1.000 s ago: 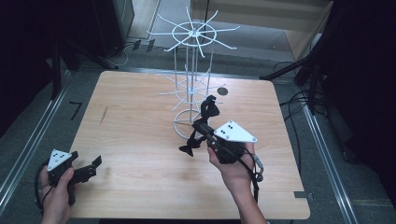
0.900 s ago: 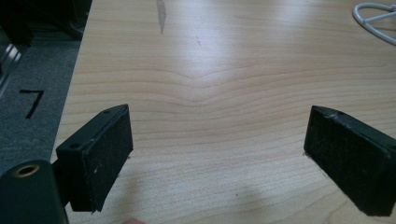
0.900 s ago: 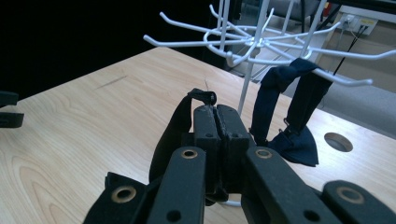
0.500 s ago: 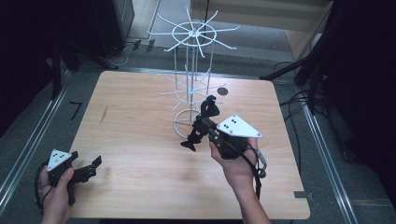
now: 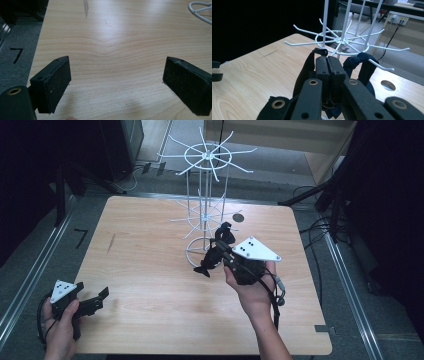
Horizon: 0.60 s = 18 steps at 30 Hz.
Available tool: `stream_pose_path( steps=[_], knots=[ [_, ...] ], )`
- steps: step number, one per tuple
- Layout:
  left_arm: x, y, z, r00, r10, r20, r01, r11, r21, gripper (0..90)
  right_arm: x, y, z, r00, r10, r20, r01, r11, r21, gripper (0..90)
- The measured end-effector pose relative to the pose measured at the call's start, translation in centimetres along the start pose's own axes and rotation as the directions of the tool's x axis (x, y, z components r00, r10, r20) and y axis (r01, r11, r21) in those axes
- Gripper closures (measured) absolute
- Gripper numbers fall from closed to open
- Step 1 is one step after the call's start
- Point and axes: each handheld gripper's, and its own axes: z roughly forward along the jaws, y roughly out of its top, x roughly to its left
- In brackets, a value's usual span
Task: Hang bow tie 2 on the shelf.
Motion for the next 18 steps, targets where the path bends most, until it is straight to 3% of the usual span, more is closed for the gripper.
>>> stream_pose_path(
  steps=[18],
  knots=[
    [0.0, 0.0, 0.0, 1.0, 0.0, 0.003, 0.0, 1.0, 0.003, 8.4, -0.9, -0.2, 1.6, 0.9997, 0.023, 0.006, -0.023, 0.999, 0.033, 89.5]
  ],
)
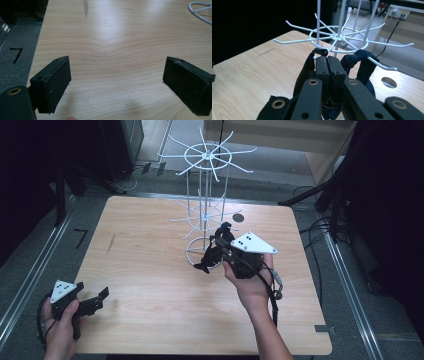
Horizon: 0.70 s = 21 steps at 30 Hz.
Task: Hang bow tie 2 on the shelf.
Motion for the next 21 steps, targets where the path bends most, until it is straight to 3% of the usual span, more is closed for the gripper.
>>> stream_pose_path(
  steps=[21],
  knots=[
    [0.1, 0.0, 0.0, 1.0, -0.003, 0.004, 0.003, 1.0, 0.005, 8.4, -0.8, -0.8, 2.5, 0.9991, 0.043, 0.003, -0.043, 0.999, 0.022, 89.5]
  ],
)
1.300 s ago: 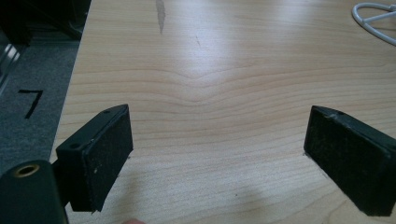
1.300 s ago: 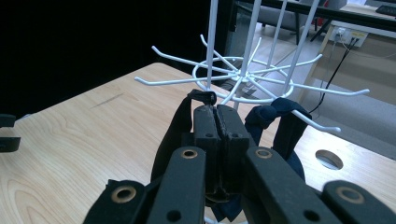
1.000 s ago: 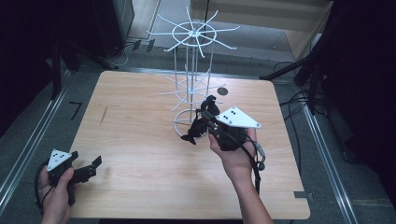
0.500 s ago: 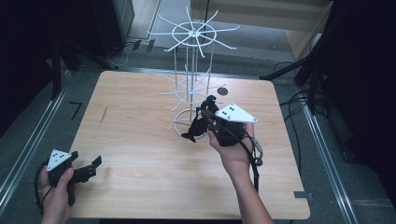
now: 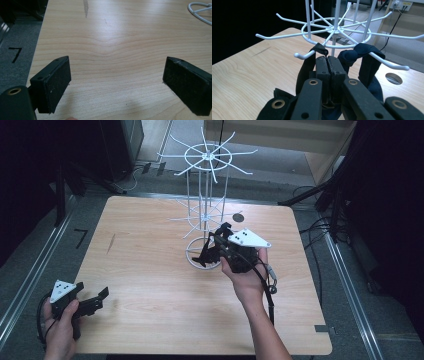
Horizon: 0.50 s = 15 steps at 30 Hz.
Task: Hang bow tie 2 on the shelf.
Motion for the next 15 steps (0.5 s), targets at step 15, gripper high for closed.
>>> stream_pose_path(
  steps=[15],
  knots=[
    [0.0, 0.0, 0.0, 1.0, -0.005, -0.003, 0.005, 0.9999, -0.01, 8.4, -0.2, -0.6, 1.1, 0.9996, 0.026, -0.005, -0.026, 1.0, -0.006, 86.9]
  ],
)
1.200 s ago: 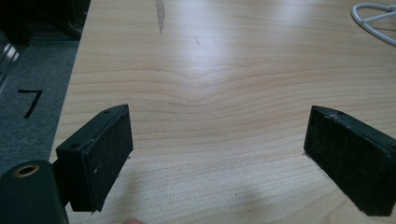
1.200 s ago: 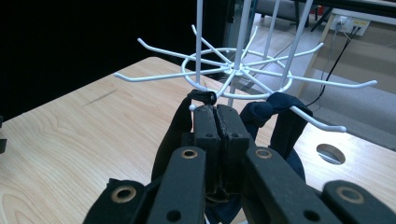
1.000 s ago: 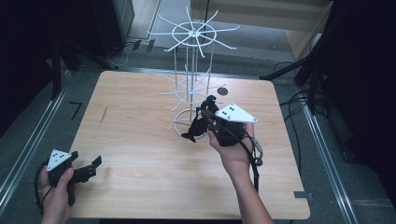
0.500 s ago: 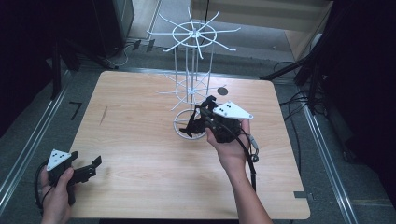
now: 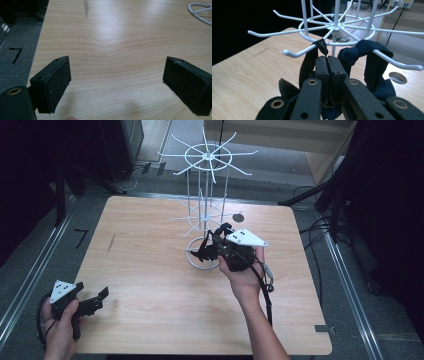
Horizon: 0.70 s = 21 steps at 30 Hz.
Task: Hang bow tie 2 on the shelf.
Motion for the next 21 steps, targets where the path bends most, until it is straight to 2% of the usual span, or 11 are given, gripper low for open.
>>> stream_pose_path(
  steps=[3, 7, 9, 12, 17, 21],
  knots=[
    [0.0, 0.0, 0.0, 1.0, 0.003, 0.001, -0.003, 1.0, 0.006, 8.4, -0.3, -0.3, -0.1, 0.9997, 0.021, -0.013, -0.022, 0.999, -0.026, 73.8],
    [0.0, 0.0, 0.0, 1.0, 0.003, 0.001, -0.003, 1.0, 0.005, 8.4, -0.6, -0.9, -0.5, 0.9988, 0.034, -0.034, -0.036, 0.999, -0.035, 64.2],
    [0.0, 0.0, 0.0, 1.0, 0.007, 0.001, -0.007, 0.9999, 0.008, 8.4, -0.7, -1.2, -0.8, 0.999, 0.037, -0.025, -0.038, 0.999, -0.04, 60.7],
    [0.0, 0.0, 0.0, 1.0, 0.005, 0.0, -0.005, 1.0, 0.003, 8.4, -1.1, -1.8, -1.3, 0.9979, 0.058, -0.03, -0.059, 0.997, -0.048, 54.3],
    [-0.1, 0.0, 0.0, 1.0, 0.008, -0.001, -0.008, 0.9999, 0.007, 8.4, -1.5, -2.8, -2.0, 0.9973, 0.065, -0.034, -0.066, 0.996, -0.053, 44.4],
    [-0.1, 0.0, 0.0, 1.0, 0.009, 0.0, -0.009, 0.9999, 0.011, 8.4, -2.0, -3.7, -2.6, 0.9972, 0.075, -0.001, -0.075, 0.996, -0.055, 31.1]
  ],
)
